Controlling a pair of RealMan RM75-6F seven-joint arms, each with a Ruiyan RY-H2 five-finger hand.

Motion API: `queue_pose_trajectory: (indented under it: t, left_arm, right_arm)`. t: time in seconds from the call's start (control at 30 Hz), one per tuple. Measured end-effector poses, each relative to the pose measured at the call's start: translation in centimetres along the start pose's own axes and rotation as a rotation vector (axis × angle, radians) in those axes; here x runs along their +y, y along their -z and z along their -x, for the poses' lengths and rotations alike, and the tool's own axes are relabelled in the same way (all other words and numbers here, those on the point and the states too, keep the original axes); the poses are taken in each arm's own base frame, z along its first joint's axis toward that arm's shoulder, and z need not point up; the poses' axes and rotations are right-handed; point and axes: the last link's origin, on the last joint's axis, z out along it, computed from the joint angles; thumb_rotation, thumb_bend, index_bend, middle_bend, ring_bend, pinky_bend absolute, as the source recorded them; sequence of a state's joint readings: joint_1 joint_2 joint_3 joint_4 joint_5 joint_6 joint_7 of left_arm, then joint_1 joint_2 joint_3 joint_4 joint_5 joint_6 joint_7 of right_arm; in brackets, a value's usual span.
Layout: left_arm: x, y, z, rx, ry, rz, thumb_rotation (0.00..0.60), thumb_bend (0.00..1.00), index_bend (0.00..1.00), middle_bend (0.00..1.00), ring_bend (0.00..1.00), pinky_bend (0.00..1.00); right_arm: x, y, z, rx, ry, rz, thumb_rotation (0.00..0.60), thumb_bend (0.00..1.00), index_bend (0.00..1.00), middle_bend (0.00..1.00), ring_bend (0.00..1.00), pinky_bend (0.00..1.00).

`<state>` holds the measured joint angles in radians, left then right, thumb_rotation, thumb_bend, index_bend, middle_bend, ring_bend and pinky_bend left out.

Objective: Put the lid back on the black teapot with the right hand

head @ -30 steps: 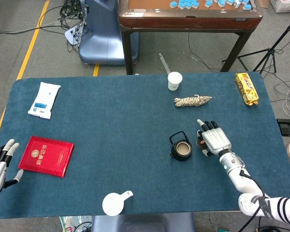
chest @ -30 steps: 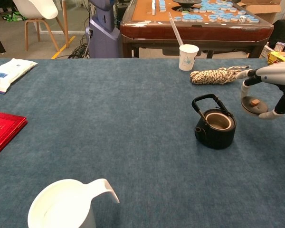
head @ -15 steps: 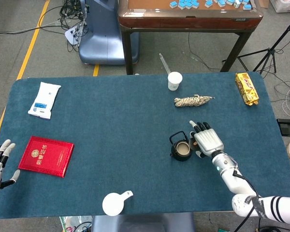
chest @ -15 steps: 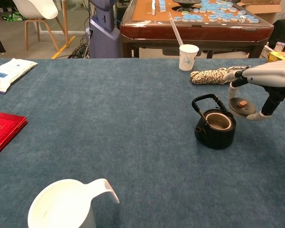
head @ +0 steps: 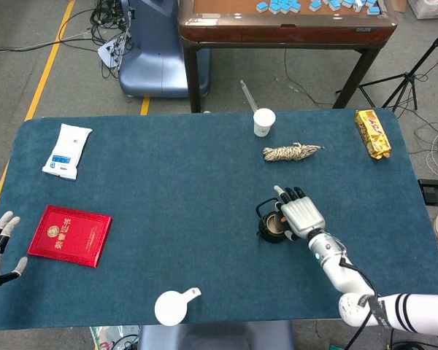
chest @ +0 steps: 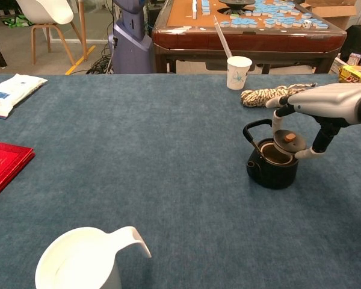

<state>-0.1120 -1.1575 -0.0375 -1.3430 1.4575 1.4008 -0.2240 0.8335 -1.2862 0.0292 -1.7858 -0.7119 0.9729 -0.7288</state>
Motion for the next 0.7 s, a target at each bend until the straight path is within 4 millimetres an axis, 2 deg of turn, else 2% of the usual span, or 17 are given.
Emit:
queue_pose_trajectory:
  t: [0.7]
  left_arm:
    - [-1.01,0.52,0.15,0.004,0.019,-0.016,0.600,0.35,0.02,0.00,0.00,0.00]
  right_arm:
    - [-1.07,-0.59,0.15,-0.011,0.016,-0.016,0.600,0.30,0.40,0.00,0.00,0.00]
